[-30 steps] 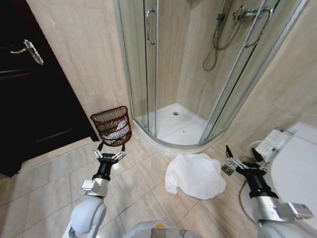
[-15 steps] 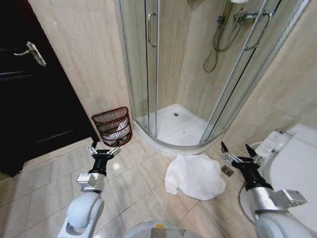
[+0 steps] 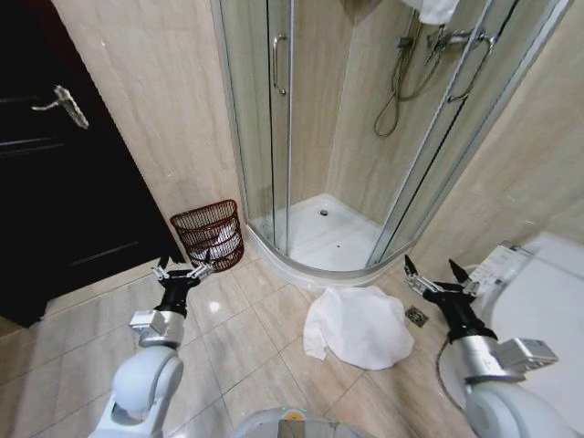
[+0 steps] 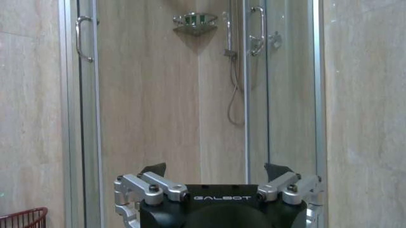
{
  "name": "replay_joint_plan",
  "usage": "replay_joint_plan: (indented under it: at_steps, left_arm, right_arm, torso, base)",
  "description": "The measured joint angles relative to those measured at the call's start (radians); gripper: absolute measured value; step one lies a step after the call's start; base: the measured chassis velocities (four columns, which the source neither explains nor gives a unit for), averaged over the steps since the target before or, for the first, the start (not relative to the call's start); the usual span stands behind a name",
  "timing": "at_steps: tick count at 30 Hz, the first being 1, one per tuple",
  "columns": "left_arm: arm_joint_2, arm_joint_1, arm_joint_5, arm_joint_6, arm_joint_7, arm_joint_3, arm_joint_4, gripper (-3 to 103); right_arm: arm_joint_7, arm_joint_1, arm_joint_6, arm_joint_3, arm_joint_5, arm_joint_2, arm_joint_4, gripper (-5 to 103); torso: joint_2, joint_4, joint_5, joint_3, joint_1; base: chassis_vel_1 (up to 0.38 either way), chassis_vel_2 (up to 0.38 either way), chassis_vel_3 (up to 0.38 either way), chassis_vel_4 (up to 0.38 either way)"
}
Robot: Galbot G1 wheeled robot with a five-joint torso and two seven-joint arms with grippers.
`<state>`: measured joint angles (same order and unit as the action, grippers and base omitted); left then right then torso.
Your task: Discard the used towel into the hamper.
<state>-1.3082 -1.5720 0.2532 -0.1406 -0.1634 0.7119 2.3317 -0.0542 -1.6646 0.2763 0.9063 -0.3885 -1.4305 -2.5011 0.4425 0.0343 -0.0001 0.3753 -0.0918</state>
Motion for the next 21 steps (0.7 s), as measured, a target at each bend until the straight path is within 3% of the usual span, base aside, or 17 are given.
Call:
replay_joint_plan:
  at_steps: [21]
  left_arm:
    - [0.016, -0.073, 0.042, 0.044, 0.076, 0.077, 0.057, 100]
  right_arm:
    - [0.002, 0.005, 0.016, 0.002, -0.009, 0.018, 0.001, 100]
  torso:
    - [0.09, 0.0, 0.0001, 0.054, -0.035]
  base:
    - [0.0, 0.0, 0.0, 0.0]
